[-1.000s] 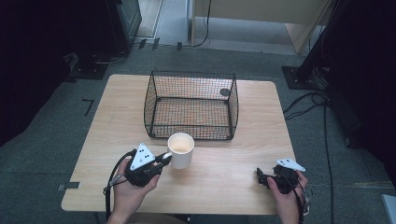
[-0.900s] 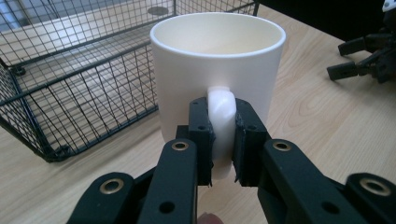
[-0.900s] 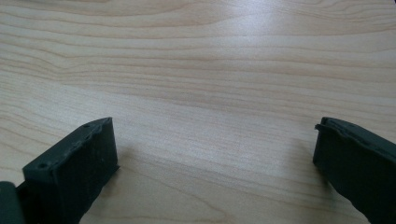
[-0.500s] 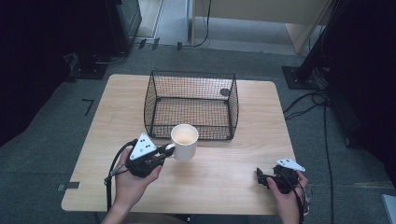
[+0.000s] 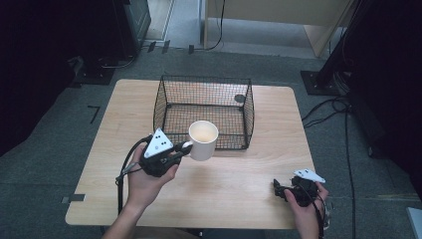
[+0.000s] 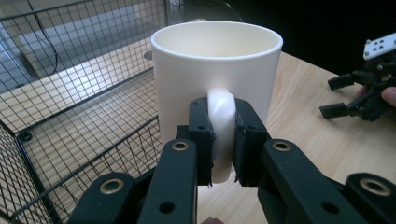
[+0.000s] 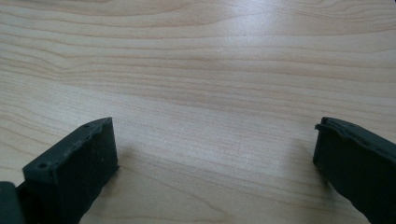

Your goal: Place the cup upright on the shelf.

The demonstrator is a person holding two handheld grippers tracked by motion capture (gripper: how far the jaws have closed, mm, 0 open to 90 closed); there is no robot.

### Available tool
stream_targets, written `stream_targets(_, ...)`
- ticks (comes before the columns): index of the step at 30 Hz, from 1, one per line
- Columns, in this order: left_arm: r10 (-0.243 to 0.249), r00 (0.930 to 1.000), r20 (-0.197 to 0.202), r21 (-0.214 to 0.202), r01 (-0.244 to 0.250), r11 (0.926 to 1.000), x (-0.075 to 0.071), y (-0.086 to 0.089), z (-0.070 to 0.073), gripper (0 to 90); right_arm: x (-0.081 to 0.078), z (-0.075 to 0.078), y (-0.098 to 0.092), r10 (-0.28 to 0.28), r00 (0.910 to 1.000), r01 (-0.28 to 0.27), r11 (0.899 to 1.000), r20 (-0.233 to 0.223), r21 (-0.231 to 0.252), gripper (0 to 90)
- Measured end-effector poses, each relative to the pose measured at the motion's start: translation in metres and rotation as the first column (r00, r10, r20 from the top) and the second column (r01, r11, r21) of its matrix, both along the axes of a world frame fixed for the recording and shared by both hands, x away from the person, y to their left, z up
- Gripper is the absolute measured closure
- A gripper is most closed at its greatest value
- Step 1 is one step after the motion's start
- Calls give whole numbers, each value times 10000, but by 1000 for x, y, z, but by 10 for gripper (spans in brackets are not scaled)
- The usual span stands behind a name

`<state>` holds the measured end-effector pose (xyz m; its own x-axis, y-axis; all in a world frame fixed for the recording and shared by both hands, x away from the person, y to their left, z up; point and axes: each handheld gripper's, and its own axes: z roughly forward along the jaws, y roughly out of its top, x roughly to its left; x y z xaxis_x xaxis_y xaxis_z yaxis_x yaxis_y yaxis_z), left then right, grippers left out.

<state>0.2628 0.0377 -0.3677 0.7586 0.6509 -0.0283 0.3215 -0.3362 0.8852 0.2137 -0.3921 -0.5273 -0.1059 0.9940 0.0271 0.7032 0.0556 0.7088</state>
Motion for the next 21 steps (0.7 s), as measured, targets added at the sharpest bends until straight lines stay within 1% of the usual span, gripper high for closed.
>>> stream_targets(2,28,10000,3,-86,-28,10000,5,-1,2,812,0,0,0,6,10000,-6,10000,3,-3,0)
stream_targets(3,28,10000,3,-86,-28,10000,5,-1,2,811,0,0,0,5,10000,-5,10000,3,-4,0)
stream_targets(4,81,10000,38,-144,-80,9999,9,-1,4,812,0,0,0,2,10000,-2,10000,3,1,0)
stream_targets(6,162,9998,102,-141,-161,9998,14,-2,7,812,0,0,0,-6,10000,6,10000,-6,12,0)
stream_targets(7,162,9998,102,-141,-161,9998,14,-2,7,812,0,0,0,-6,10000,6,10000,-6,12,0)
stream_targets(8,247,9996,166,-167,-245,9996,20,-3,8,811,0,0,0,-2,10000,2,10000,-2,4,0)
stream_targets(9,298,9994,196,-217,-294,9993,23,-3,9,812,0,0,0,0,10000,0,10000,-4,7,0)
stream_targets(10,298,9994,196,-217,-294,9993,23,-3,9,812,0,0,0,0,10000,0,10000,-4,7,0)
stream_targets(11,385,9991,194,-234,-380,9990,27,-3,9,812,0,0,0,2,10000,-2,10000,-2,7,0)
stream_targets(18,1078,9938,272,-203,-1073,9940,54,-5,-3,812,0,0,0,-4,10000,4,10000,6,10,0)
stream_targets(19,1078,9938,272,-203,-1073,9940,54,-5,-3,812,0,0,0,-6,10000,6,10000,5,10,0)
stream_targets(20,1253,9919,213,-285,-1247,9918,61,-5,-6,812,0,0,0,-4,10000,4,10000,5,9,0)
stream_targets(21,1253,9919,213,-285,-1247,9918,61,-5,-6,812,0,0,0,2,10000,-2,10000,-2,4,0)
